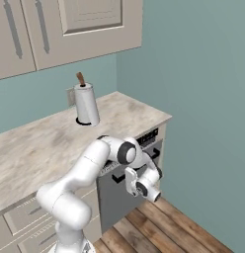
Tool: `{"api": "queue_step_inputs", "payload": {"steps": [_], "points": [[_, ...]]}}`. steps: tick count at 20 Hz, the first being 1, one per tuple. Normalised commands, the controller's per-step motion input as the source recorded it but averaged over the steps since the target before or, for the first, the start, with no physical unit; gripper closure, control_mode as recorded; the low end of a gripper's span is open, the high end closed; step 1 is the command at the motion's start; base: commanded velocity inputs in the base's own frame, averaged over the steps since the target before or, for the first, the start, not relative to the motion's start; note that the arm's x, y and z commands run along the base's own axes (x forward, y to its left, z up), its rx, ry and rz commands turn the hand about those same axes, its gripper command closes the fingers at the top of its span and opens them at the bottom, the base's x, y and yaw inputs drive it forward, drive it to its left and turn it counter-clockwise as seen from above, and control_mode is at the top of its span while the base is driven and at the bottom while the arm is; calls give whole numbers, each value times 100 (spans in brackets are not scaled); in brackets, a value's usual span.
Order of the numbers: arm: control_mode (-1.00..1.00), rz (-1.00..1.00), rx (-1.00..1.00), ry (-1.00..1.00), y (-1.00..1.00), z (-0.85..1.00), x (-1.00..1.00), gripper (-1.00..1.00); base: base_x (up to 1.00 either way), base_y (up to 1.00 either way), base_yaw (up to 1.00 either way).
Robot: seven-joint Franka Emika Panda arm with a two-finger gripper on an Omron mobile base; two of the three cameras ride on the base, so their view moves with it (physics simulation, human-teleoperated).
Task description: Open the dishwasher door and pull out the top rack.
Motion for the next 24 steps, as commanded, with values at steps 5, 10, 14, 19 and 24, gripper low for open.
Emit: {"api": "queue_step_inputs", "payload": {"steps": [5,10,14,19,24], "points": [[-100,2,0,8,-100,-97,-55,100,0,0,0],[-100,2,-1,10,-100,-100,-47,100,0,0,0],[-100,3,-6,13,-100,-100,-31,100,0,0,0],[-100,5,-9,14,-100,-80,-24,100,0,0,0],[-100,0,8,3,-47,66,-52,-100,0,0,0]]}}
